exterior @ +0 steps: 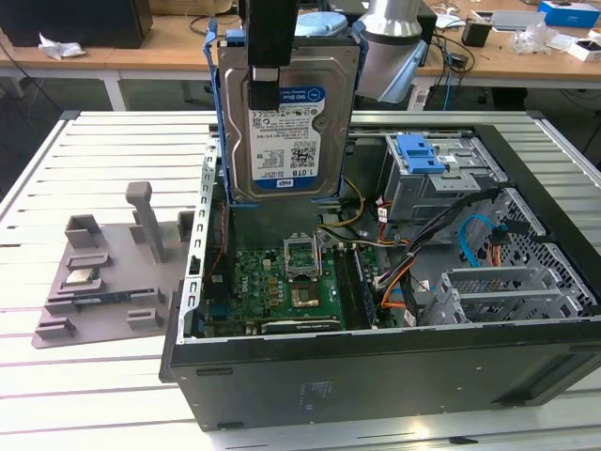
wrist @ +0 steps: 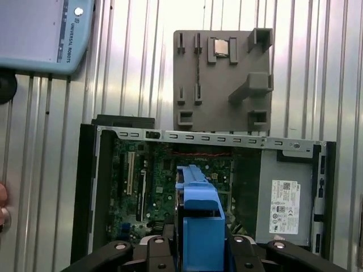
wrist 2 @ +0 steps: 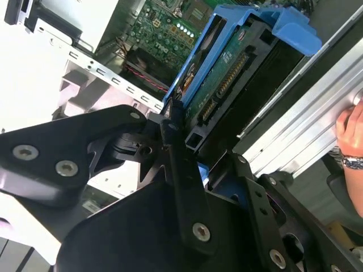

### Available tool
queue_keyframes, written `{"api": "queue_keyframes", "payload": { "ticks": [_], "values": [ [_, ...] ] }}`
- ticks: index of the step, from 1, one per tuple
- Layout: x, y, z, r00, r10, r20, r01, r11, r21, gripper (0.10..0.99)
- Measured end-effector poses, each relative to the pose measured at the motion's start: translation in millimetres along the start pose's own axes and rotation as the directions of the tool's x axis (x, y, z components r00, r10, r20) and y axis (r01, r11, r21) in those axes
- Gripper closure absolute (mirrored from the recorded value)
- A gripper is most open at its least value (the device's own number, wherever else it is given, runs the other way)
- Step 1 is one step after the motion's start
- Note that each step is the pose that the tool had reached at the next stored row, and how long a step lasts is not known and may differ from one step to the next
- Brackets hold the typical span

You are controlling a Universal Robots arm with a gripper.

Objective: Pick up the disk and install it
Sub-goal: 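Pick up the disk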

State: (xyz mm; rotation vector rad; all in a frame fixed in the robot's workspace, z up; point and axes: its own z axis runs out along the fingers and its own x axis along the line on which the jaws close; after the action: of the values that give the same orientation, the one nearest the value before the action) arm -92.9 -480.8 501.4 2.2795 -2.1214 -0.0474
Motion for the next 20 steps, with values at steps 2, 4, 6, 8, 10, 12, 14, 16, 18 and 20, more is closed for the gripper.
{"api": "queue_keyframes", "payload": {
  "ticks": [2, 4, 6, 8, 10, 12, 14, 16, 18, 20],
  "values": [
    [5.8, 0.4, 0.0, 1.0, 0.0, 0.0, 0.0, 1.0, 0.0, 0.718],
    [8.8, 0.6, 0.0, 1.0, 0.0, -0.0001, 0.0, 1.0, 0.0, 0.718],
    [14.9, 1.1, 0.1, 1.0, 0.0, 0.0, 0.0, 1.0, 0.0, 0.718],
    [18.1, 1.3, 0.1, 1.0, 0.0, 0.0, 0.0, 1.0, 0.0, 0.718],
    [22.0, 1.6, 0.0, 1.0, 0.0, -0.0002, 0.0, 1.0, 0.0, 0.718],
    [25.4, 1.8, 0.1, 1.0, 0.0, -0.0001, 0.0, 1.0, 0.0, 0.718],
    [29.5, 2.1, 0.1, 1.0, 0.0, 0.0, 0.0, 1.0, 0.0, 0.718],
    [36.3, 2.6, 0.1, 1.0, 0.0, 0.0, 0.0, 1.0, 0.0, 0.718],
    [42.0, 3.0, 0.2, 1.0, 0.0, 0.0, 0.0, 1.0, 0.0, 0.718],
    [49.9, 3.6, 0.2, 1.0, 0.0, 0.0, 0.0, 1.0, 0.0, 0.718]
  ]
}}
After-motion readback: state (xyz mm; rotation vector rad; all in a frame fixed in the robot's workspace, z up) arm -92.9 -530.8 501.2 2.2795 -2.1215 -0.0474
